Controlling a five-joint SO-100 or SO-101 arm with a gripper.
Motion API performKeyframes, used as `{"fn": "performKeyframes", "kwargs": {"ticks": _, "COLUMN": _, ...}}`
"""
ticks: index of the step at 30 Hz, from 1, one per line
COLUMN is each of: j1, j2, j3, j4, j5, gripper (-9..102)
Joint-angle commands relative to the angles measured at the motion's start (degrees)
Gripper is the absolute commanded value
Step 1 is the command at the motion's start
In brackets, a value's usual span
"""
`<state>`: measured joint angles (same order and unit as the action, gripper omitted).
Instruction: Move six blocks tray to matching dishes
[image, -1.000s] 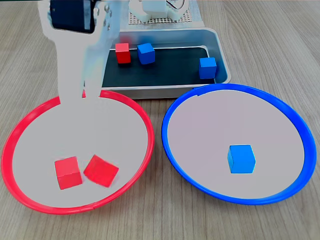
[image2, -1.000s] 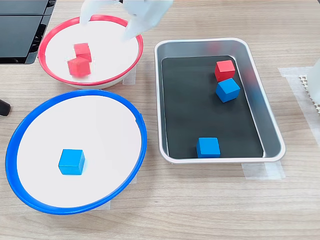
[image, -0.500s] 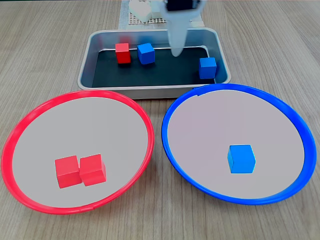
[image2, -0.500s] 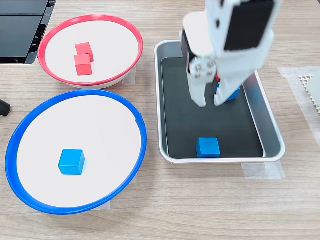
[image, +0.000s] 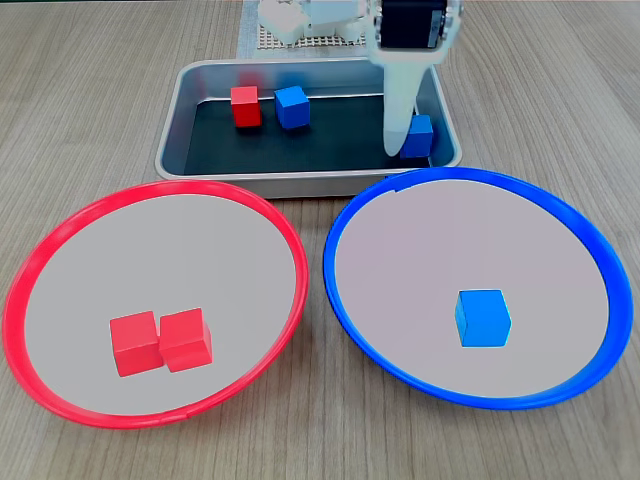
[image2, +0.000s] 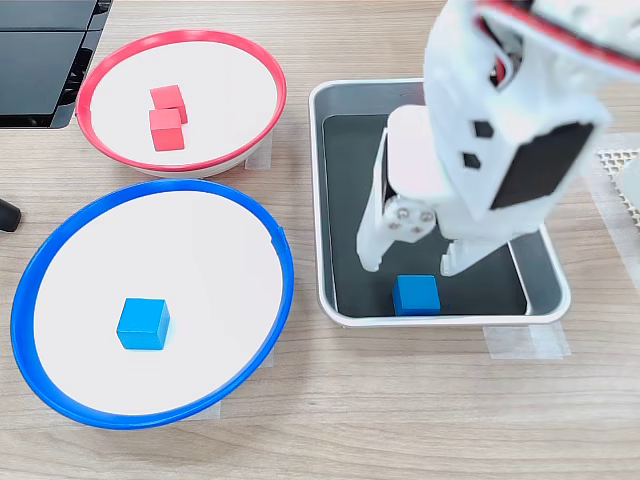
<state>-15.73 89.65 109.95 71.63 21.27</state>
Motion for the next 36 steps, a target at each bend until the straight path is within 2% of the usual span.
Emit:
{"fn": "performKeyframes", "kwargs": {"ticks": 1, "j1": -0.7, "j2": -0.8, "j3": 0.2, "j4": -2.8, "j5": -1.7, "gripper": 20}}
{"fn": "performKeyframes", "kwargs": {"ticks": 6, "j1": -1.8, "j2": -3.3, "j3": 0.4, "j4": -4.7, "j5": -2.6, "gripper": 17}}
{"fn": "performKeyframes", "kwargs": {"ticks": 13, "j1": -2.3, "j2": -4.0, "j3": -0.1, "j4": -4.8, "j5": -5.1, "gripper": 0}}
{"fn": "performKeyframes", "kwargs": {"ticks": 17, "j1": -1.0, "j2": -1.8, "j3": -0.2, "j4": 0.3, "j5": -8.3, "gripper": 0}}
{"fn": "performKeyframes", "kwargs": {"ticks": 20, "j1": 3.9, "j2": 2.1, "j3": -3.2, "j4": 9.7, "j5": -13.8, "gripper": 0}}
{"fn": "performKeyframes", "kwargs": {"ticks": 22, "j1": 7.7, "j2": 4.0, "j3": -7.7, "j4": 14.5, "j5": -17.1, "gripper": 0}}
{"fn": "performKeyframes", "kwargs": {"ticks": 25, "j1": 10.9, "j2": 4.0, "j3": -17.6, "j4": 16.2, "j5": -17.8, "gripper": 0}}
{"fn": "performKeyframes", "kwargs": {"ticks": 30, "j1": 10.1, "j2": -2.1, "j3": -34.7, "j4": 9.9, "j5": -12.0, "gripper": 0}}
{"fn": "performKeyframes", "kwargs": {"ticks": 36, "j1": 6.9, "j2": -9.1, "j3": -37.6, "j4": -4.1, "j5": -10.7, "gripper": 4}}
